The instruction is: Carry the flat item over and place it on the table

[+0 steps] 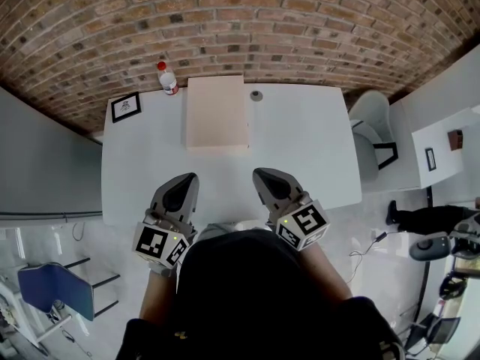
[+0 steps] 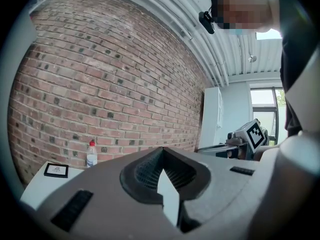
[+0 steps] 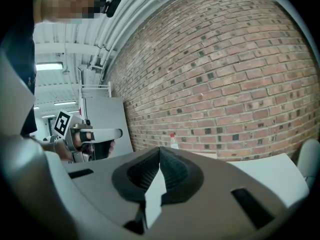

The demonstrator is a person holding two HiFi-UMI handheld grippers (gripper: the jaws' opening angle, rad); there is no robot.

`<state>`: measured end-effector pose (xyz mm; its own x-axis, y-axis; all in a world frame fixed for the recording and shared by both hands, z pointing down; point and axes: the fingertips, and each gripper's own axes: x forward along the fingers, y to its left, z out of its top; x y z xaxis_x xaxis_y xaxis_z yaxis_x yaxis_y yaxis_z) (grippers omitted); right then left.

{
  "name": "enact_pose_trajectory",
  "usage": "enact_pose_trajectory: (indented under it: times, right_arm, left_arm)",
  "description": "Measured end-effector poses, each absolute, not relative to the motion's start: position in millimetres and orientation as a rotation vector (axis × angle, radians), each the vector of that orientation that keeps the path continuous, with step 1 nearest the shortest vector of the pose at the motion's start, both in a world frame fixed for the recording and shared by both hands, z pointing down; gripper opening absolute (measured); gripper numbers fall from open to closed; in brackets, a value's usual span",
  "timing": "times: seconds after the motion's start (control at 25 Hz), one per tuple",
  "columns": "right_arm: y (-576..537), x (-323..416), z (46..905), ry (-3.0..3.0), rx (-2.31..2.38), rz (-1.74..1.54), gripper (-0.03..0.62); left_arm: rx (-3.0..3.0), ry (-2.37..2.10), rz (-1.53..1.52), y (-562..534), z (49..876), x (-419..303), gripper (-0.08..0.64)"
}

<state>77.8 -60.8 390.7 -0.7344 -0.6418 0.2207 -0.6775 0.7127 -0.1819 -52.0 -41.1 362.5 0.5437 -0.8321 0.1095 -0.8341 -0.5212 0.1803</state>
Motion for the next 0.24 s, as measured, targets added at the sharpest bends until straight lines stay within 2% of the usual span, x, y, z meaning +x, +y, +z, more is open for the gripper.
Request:
enact_pose_trajectory:
  times: [0.24]
  right_arm:
    - [-60.2,80.7,396.0,-2.773,1.069,0.395,0.011]
  left_arm:
    - [2.561,-1.402,0.024,-42.4,362.9,-47.3,0.003]
